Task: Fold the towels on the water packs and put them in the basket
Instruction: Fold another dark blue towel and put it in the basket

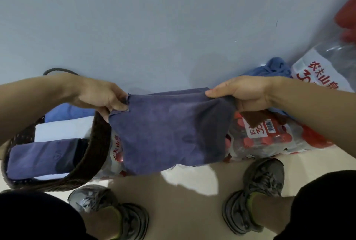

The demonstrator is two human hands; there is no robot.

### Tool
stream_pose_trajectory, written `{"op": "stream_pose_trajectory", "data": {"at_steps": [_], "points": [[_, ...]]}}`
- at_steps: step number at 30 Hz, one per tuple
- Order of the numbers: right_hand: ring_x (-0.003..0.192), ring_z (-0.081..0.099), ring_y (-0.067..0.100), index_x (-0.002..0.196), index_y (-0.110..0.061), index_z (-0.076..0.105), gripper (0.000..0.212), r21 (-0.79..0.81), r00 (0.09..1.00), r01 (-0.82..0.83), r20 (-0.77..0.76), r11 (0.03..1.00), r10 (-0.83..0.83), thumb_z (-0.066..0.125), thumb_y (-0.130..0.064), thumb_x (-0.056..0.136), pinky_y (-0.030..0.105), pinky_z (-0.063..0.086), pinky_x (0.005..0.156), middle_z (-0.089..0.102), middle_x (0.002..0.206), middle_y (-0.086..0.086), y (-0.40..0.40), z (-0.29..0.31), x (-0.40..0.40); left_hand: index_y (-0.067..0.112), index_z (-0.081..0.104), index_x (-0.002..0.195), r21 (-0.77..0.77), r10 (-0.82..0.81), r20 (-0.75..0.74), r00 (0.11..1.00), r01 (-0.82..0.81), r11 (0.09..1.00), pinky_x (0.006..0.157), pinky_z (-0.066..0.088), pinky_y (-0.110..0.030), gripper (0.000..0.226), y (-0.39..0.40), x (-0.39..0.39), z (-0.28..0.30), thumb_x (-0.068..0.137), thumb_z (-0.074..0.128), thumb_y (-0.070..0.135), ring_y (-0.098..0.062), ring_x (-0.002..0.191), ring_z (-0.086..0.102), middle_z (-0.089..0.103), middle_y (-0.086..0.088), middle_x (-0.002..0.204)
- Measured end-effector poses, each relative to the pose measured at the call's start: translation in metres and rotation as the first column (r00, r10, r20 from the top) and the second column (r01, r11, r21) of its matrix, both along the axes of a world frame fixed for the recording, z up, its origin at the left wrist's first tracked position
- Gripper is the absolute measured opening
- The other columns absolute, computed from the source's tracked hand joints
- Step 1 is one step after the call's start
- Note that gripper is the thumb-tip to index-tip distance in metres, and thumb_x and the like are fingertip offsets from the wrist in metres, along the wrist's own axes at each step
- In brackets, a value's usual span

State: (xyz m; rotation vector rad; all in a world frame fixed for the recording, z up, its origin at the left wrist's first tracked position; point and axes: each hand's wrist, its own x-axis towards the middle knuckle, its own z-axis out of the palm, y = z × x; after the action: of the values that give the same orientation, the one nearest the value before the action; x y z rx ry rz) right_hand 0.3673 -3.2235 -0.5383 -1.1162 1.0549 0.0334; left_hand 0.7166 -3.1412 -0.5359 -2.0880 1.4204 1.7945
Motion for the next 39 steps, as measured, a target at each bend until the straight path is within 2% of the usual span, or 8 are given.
{"op": "stream_pose_trajectory", "data": {"at_steps": [5,8,11,15,18,29,34,39], "points": [[0.089,0.066,0.02,0.103,-0.009,0.069,0.017,-0.035,0.949,0.304,0.1,0.952,-0.3,0.063,-0.019,0.092,0.034,0.054,0.078,0.072,0.101,0.008,-0.018,-0.023,0.015,-0.001,0.066,0.109,-0.114,0.457,-0.04,0.888,-0.459,0.881,0.093,0.05,-0.048,0.031,-0.014,-0.017,-0.031,0.088,0.05,0.014,-0.035,0.093,0.065,0.071,-0.021,0.102],[0.088,0.063,0.017,0.091,-0.015,0.071,0.007,-0.121,0.908,0.417,0.105,0.901,-0.406,0.065,-0.016,0.093,0.031,0.052,0.076,0.071,0.093,0.002,-0.027,-0.04,0.027,0.007,0.072,0.096,-0.292,0.402,0.094,0.911,-0.36,0.886,0.091,0.055,-0.043,0.032,-0.02,-0.02,-0.048,0.088,0.065,0.037,-0.031,0.091,0.069,0.074,-0.011,0.096],[0.08,0.066,0.016,0.108,-0.011,0.07,0.017,-0.197,0.904,0.424,0.028,0.884,-0.427,0.067,-0.008,0.091,0.028,0.056,0.069,0.071,0.093,0.004,-0.031,-0.06,0.034,0.007,0.067,0.089,-0.409,0.256,0.345,0.903,-0.101,0.907,0.078,0.05,-0.031,0.029,-0.026,-0.014,-0.066,0.087,0.071,0.036,-0.027,0.087,0.064,0.069,-0.012,0.096],[0.094,0.066,0.024,0.109,-0.007,0.071,0.023,-0.665,0.894,-0.057,-0.367,0.745,-0.259,0.072,-0.015,0.088,0.034,0.054,0.087,0.072,0.104,0.011,-0.04,-0.085,0.035,0.004,0.068,0.103,-0.459,0.244,0.425,0.872,-0.025,0.888,0.079,0.047,-0.029,0.018,-0.034,-0.003,-0.083,0.09,0.067,0.017,-0.03,0.092,0.064,0.07,-0.018,0.104],[0.097,0.066,0.027,0.104,-0.011,0.074,0.02,-0.72,0.853,-0.265,-0.486,0.642,-0.193,0.067,-0.027,0.092,0.028,0.05,0.082,0.073,0.102,0.009,-0.044,-0.092,0.039,0.003,0.07,0.106,-0.39,0.091,0.51,0.855,0.136,0.911,0.076,0.042,-0.026,0.024,-0.04,0.003,-0.089,0.097,0.057,0.021,-0.029,0.091,0.062,0.07,-0.017,0.104],[0.099,0.062,0.034,0.106,-0.005,0.065,0.028,-0.673,0.784,-0.336,-0.587,0.659,-0.2,0.057,-0.031,0.098,0.038,0.051,0.084,0.069,0.105,0.014,-0.061,-0.114,0.05,0.012,0.056,0.13,-0.347,-0.116,0.67,0.733,0.448,0.824,0.099,0.045,-0.033,0.048,-0.051,0.019,-0.109,0.085,0.069,0.018,-0.031,0.118,0.057,0.062,-0.013,0.127],[0.108,0.061,0.034,0.117,-0.004,0.063,0.046,-0.587,0.738,-0.362,-0.655,0.724,-0.162,0.066,-0.042,0.091,0.04,0.05,0.093,0.067,0.116,0.016,-0.061,-0.11,0.051,0.01,0.064,0.119,-0.407,-0.085,0.655,0.75,0.446,0.797,0.093,0.05,-0.037,0.038,-0.047,0.017,-0.111,0.081,0.069,0.012,-0.029,0.109,0.059,0.063,-0.01,0.12],[0.102,0.063,0.029,0.111,-0.011,0.067,0.029,-0.639,0.809,-0.335,-0.571,0.692,-0.137,0.074,-0.024,0.087,0.032,0.052,0.086,0.065,0.117,0.014,-0.055,-0.106,0.053,0.008,0.07,0.108,-0.486,0.05,0.557,0.829,0.276,0.829,0.087,0.053,-0.036,0.025,-0.042,0.009,-0.112,0.088,0.064,0.02,-0.029,0.1,0.064,0.071,-0.011,0.106]]}}
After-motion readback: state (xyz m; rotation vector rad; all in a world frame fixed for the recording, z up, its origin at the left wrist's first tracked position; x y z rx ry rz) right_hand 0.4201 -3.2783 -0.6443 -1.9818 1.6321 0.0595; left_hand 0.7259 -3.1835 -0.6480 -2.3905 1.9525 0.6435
